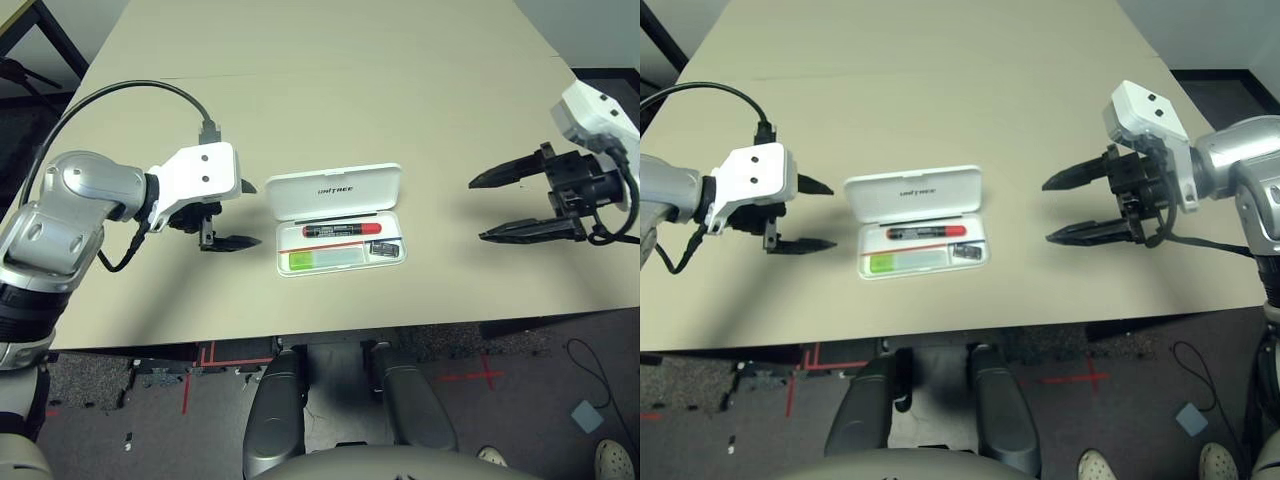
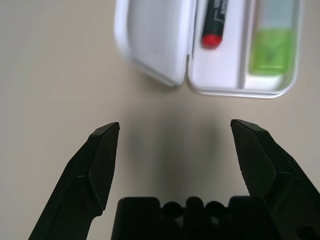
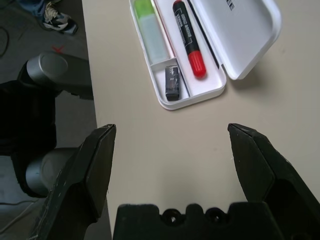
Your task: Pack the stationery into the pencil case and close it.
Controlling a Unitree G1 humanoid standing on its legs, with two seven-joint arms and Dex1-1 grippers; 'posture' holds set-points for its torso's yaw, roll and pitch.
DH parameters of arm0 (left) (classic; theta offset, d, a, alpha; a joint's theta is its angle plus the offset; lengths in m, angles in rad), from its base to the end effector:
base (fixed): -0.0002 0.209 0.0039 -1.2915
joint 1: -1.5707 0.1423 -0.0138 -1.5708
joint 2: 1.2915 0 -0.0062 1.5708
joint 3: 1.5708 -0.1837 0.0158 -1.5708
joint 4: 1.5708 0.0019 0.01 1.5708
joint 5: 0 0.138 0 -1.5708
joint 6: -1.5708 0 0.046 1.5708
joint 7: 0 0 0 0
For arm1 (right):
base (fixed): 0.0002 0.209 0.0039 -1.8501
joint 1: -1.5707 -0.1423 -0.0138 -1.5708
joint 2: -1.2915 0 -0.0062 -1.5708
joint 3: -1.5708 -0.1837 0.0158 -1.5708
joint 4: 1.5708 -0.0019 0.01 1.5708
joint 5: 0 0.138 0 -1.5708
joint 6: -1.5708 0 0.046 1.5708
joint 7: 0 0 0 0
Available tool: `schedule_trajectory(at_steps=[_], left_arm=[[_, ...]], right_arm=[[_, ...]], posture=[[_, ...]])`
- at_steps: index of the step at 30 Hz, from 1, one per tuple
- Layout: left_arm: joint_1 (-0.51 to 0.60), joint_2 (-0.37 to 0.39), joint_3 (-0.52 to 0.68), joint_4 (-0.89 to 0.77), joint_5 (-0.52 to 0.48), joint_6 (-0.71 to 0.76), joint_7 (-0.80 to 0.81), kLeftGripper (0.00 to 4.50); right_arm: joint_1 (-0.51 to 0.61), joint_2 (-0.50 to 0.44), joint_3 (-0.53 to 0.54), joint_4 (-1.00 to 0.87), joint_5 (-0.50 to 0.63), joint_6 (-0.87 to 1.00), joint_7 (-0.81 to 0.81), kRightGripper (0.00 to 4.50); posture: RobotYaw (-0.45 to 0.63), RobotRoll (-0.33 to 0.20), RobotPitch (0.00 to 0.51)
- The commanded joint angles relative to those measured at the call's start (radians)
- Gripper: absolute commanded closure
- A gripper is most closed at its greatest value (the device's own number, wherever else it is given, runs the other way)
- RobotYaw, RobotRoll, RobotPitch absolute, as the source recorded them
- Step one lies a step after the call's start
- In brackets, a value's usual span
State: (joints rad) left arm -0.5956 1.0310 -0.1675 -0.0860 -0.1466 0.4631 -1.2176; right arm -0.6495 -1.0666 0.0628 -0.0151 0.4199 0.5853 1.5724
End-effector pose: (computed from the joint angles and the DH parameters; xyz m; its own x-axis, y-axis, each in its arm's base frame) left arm 0.2642 0.2582 0.2431 0.4959 -0.5721 -0.6533 0.8643 0.2527 0.4348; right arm 0.2626 -0.2794 0.2646 0.1640 0.8067 -0.5677 -0.9864 0.1269 -0.1046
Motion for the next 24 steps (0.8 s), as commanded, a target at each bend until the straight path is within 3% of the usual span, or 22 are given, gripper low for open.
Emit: schedule_trajectory(at_steps=[1, 4, 12, 18, 24], left_arm=[[-0.040, -0.030, -0.017, 0.068, 0.039, -0.010, 0.022, 0.39], [-0.081, -0.077, -0.023, 0.145, 0.069, -0.028, 0.057, 1.25], [-0.178, -0.279, -0.053, 0.334, 0.108, -0.110, 0.120, 4.40], [-0.218, -0.350, -0.060, 0.385, 0.112, -0.132, 0.118, 4.46], [-0.219, -0.355, -0.055, 0.370, 0.103, -0.124, 0.096, 4.46]], right_arm=[[0.015, -0.012, -0.018, -0.031, 0.011, 0.003, -0.016, 0.00], [0.020, -0.012, -0.016, -0.042, 0.012, 0.005, -0.024, 0.00], [0.022, -0.003, -0.003, -0.033, -0.001, -0.011, -0.043, 0.00], [0.027, -0.003, -0.005, -0.038, 0.002, -0.009, -0.053, 0.00], [0.044, -0.008, -0.013, -0.052, 0.007, -0.007, -0.063, 0.00]], posture=[[-0.03, 0.000, 0.194], [-0.03, 0.000, 0.196], [-0.02, 0.000, 0.198], [-0.05, 0.000, 0.194], [-0.06, 0.000, 0.196]])
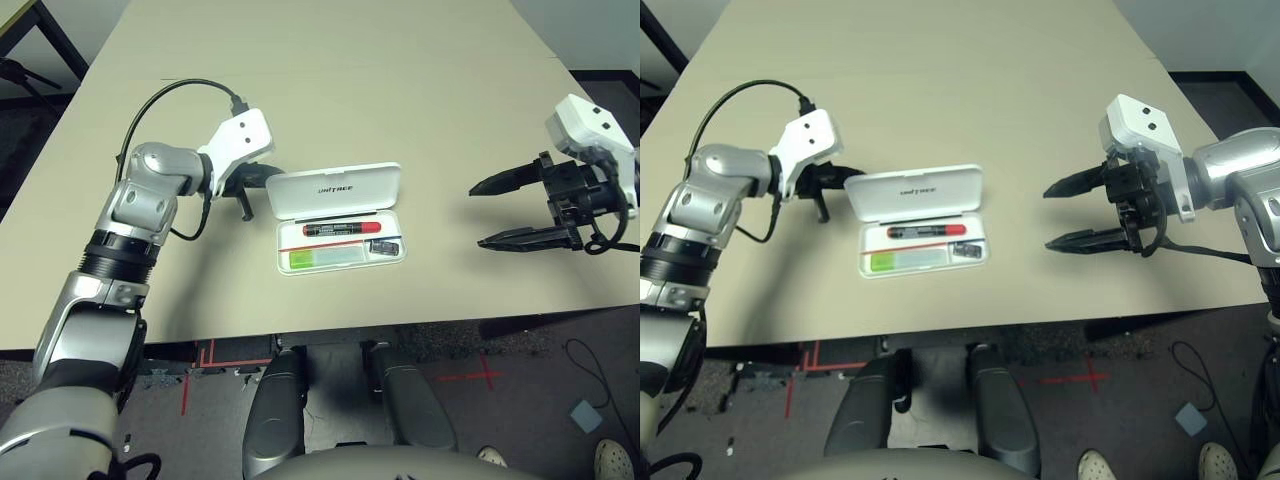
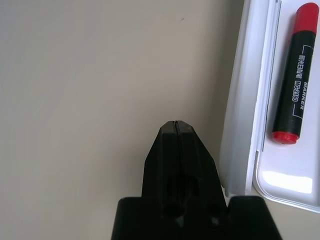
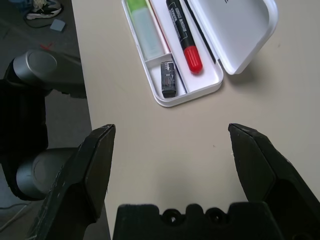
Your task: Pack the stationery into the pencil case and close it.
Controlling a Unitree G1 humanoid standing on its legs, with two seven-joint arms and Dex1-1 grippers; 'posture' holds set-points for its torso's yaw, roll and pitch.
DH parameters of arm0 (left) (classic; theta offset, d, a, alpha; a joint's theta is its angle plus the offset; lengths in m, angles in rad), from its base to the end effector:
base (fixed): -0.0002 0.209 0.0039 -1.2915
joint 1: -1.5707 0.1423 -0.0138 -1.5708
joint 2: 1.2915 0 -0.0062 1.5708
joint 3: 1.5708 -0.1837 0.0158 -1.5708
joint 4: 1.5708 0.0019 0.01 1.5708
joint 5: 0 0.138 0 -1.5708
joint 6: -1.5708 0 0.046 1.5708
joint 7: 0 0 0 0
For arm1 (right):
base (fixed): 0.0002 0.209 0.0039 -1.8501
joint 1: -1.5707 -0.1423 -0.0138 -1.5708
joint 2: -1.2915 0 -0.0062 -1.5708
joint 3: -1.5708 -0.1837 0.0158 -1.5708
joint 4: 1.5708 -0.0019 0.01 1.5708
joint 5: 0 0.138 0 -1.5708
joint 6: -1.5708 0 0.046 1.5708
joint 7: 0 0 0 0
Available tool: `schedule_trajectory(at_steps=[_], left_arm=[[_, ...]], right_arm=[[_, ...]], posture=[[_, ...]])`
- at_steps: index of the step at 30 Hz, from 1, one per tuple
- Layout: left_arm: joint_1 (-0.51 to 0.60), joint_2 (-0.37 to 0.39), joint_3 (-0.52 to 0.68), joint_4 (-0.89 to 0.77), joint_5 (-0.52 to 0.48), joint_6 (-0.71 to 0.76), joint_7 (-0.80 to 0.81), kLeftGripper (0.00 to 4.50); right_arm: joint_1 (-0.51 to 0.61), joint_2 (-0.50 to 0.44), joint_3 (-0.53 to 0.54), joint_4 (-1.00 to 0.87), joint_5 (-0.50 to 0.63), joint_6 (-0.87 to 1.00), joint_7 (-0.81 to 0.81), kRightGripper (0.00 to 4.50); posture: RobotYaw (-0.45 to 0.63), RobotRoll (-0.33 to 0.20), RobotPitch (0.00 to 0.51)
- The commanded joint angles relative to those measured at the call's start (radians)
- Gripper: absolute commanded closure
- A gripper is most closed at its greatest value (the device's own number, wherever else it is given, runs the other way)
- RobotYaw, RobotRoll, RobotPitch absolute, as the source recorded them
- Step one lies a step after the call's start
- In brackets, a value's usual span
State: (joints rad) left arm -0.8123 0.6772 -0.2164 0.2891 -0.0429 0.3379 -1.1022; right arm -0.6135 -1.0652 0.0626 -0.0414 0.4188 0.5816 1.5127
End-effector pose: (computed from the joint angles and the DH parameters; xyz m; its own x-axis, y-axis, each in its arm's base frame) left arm 0.3194 0.2199 0.2169 0.5424 -0.6886 -0.4813 0.8319 0.3603 0.4219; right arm 0.2604 -0.2777 0.2577 0.2022 0.7948 -0.5722 -0.9793 0.1611 -0.1223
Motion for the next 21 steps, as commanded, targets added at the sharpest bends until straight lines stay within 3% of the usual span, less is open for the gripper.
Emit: schedule_trajectory(at_steps=[1, 21], left_arm=[[-0.001, 0.000, -0.006, -0.010, -0.003, 0.005, -0.025, 4.46], [0.165, 0.034, -0.057, -0.346, -0.060, 0.096, -0.157, 4.46]], right_arm=[[0.008, -0.010, -0.013, -0.026, 0.008, -0.004, -0.004, 0.00], [0.001, -0.003, 0.022, -0.003, -0.027, -0.037, 0.004, 0.00]], posture=[[-0.06, 0.000, 0.196], [-0.04, 0.000, 0.200]])
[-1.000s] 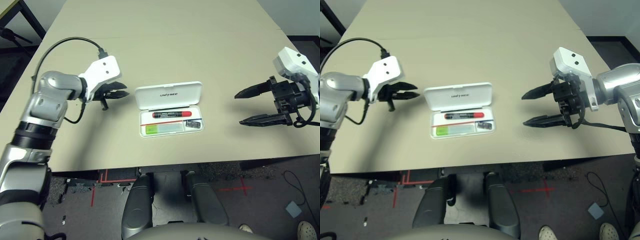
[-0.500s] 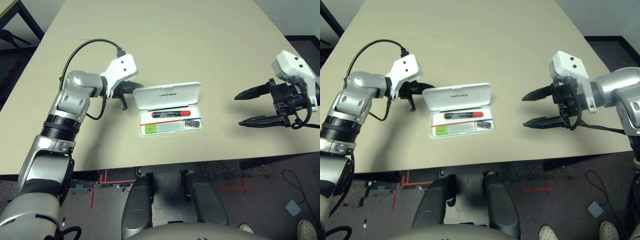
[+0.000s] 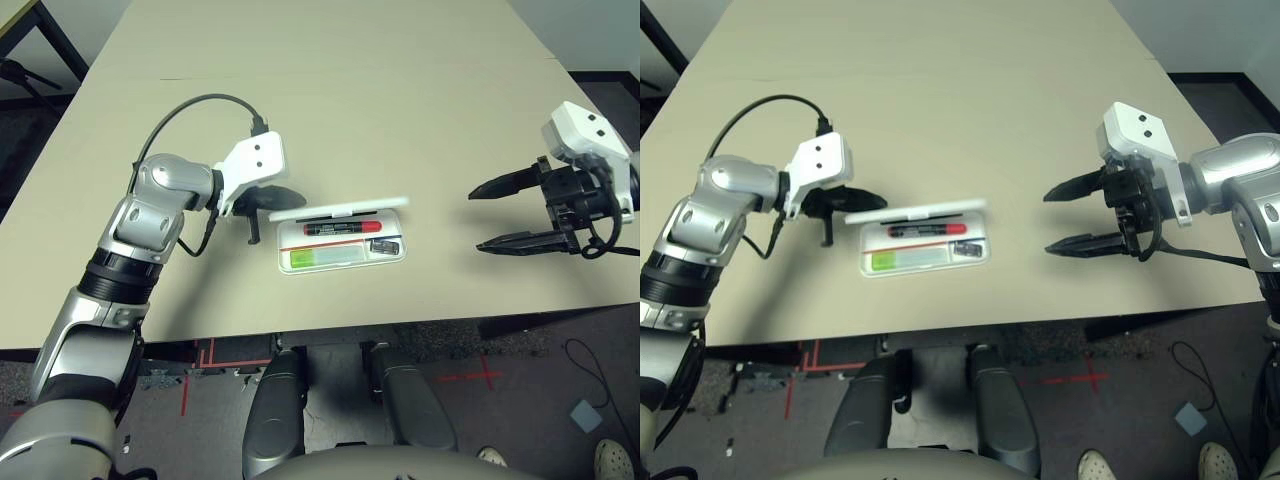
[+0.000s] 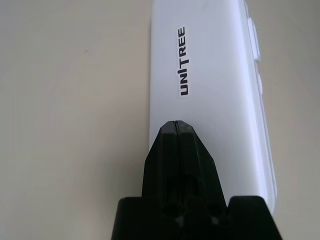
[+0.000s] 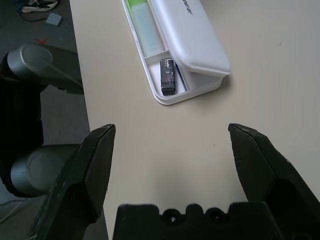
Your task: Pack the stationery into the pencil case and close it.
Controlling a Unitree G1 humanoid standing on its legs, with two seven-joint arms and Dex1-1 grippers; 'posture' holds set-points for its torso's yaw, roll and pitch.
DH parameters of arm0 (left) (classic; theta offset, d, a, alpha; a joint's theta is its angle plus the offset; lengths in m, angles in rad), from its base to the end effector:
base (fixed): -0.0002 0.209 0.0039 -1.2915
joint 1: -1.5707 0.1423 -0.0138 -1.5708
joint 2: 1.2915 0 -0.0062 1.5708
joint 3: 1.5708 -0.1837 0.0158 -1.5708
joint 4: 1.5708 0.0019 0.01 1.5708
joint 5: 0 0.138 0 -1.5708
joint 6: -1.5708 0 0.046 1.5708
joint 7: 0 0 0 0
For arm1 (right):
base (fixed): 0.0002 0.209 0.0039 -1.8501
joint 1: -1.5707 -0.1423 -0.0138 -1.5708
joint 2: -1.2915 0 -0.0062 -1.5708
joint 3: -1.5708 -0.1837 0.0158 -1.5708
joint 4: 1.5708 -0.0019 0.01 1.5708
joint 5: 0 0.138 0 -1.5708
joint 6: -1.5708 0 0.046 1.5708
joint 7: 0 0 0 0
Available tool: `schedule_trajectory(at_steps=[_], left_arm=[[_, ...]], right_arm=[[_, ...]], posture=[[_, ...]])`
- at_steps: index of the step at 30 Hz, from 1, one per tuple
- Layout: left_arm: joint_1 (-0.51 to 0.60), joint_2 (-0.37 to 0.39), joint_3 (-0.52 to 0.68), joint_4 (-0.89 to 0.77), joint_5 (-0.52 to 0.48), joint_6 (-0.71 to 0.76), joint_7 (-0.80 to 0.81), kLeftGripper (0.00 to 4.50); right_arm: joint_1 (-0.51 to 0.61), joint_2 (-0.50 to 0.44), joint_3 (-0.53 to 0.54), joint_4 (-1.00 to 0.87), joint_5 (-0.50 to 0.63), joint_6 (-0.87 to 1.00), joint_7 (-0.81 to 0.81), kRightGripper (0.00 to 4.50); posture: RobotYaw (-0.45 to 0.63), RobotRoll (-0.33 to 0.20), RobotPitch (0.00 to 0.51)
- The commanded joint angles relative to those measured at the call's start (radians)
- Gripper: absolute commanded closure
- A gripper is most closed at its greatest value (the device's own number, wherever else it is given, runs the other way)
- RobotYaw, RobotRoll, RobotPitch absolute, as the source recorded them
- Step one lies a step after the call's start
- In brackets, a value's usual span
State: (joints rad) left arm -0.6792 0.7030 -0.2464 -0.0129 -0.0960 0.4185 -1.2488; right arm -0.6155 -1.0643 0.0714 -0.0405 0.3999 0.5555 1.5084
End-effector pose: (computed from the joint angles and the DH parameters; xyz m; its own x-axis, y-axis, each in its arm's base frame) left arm 0.2916 0.1980 0.2102 0.3137 -0.7753 -0.5481 0.9268 0.1245 0.3543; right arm 0.2610 -0.2764 0.2579 0.2103 0.7833 -0.5850 -0.9773 0.1527 -0.1469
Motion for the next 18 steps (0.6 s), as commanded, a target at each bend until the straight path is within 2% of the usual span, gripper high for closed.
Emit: schedule_trajectory(at_steps=[1, 9, 18], left_arm=[[0.039, 0.007, -0.031, -0.054, -0.008, 0.021, -0.009, 4.46], [0.071, -0.015, -0.076, -0.064, 0.003, 0.035, 0.004, 4.46], [0.103, 0.002, -0.130, -0.042, 0.041, 0.010, -0.007, 4.46]], right_arm=[[0.005, -0.004, 0.014, -0.003, -0.011, -0.013, 0.008, 0.00], [0.000, 0.005, 0.027, 0.006, -0.029, -0.025, 0.006, 0.00], [0.014, 0.003, 0.030, 0.007, -0.043, -0.036, 0.003, 0.00]], posture=[[-0.04, 0.000, 0.200], [-0.04, 0.000, 0.196], [-0.04, 0.000, 0.195]])
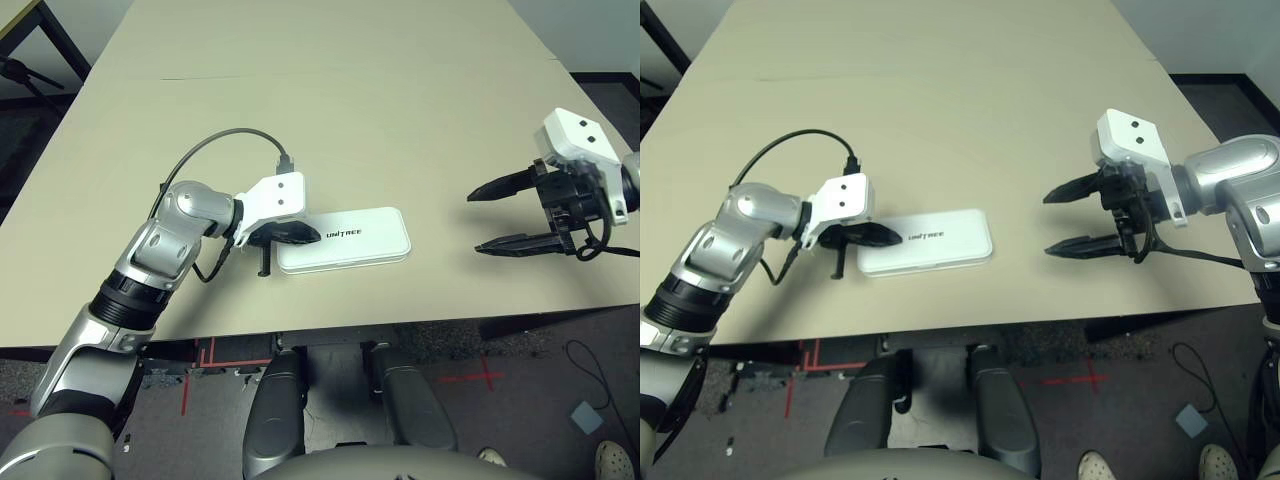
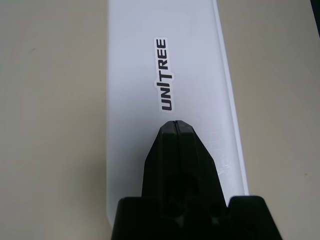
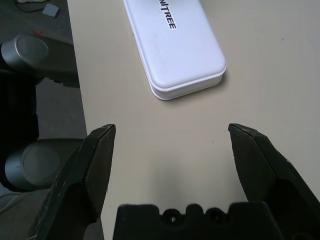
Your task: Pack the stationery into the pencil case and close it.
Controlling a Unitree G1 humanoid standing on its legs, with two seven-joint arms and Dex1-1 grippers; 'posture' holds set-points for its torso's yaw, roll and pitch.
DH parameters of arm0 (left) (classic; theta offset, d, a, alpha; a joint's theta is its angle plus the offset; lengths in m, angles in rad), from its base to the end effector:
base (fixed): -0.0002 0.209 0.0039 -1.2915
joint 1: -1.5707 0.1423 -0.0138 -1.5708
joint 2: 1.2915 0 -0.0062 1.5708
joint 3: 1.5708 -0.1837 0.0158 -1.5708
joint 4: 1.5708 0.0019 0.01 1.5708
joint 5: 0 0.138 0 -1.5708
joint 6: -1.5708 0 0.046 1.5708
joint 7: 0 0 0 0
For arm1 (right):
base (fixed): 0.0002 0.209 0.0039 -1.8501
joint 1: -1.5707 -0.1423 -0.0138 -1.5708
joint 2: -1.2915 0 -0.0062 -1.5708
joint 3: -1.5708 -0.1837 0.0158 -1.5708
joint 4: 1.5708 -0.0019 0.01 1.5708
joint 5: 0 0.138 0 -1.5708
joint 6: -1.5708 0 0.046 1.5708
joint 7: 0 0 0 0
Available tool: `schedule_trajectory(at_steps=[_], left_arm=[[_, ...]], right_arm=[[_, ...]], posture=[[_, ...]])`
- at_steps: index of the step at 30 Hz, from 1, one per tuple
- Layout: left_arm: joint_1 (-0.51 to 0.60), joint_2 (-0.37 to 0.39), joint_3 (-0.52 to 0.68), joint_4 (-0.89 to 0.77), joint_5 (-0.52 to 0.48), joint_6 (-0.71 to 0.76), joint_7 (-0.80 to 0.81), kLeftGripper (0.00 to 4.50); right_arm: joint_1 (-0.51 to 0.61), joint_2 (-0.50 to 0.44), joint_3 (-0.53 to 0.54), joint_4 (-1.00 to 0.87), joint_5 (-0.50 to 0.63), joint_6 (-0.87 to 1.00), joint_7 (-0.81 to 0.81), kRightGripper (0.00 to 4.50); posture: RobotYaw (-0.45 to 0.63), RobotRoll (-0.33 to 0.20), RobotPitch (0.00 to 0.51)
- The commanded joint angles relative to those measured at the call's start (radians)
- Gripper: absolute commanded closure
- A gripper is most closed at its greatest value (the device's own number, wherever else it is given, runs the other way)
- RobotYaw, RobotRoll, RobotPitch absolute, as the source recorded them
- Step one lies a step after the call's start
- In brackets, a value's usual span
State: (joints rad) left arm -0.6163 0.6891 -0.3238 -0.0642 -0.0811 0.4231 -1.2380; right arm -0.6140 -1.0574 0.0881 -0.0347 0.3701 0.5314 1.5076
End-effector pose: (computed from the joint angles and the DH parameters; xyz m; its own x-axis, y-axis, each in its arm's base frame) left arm 0.2840 0.1839 0.1871 0.2354 -0.7662 -0.5980 0.9523 0.0589 0.2994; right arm 0.2627 -0.2748 0.2547 0.2114 0.7677 -0.6050 -0.9768 0.1448 -0.1576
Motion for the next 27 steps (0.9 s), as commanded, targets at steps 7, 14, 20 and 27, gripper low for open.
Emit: schedule_trajectory(at_steps=[7, 14, 20, 27], left_arm=[[0.093, 0.015, -0.081, 0.027, 0.041, -0.033, -0.007, 4.46], [0.123, -0.068, 0.178, 0.002, -0.086, 0.015, 0.185, 3.47], [0.141, -0.158, 0.470, 0.039, -0.204, -0.036, 0.407, 1.19], [0.112, -0.145, 0.711, 0.253, -0.205, -0.152, 0.663, 0.02]], right_arm=[[0.023, 0.015, 0.018, 0.005, -0.023, -0.025, -0.017, 0.00], [0.028, 0.126, -0.068, 0.052, 0.009, -0.043, -0.161, 0.00], [0.019, 0.272, -0.163, 0.142, 0.003, -0.081, -0.380, 0.00], [-0.055, 0.439, -0.246, 0.319, -0.072, -0.213, -0.727, 0.00]], posture=[[-0.04, 0.000, 0.197], [-0.05, 0.000, 0.199], [-0.05, 0.000, 0.199], [-0.02, 0.000, 0.198]])
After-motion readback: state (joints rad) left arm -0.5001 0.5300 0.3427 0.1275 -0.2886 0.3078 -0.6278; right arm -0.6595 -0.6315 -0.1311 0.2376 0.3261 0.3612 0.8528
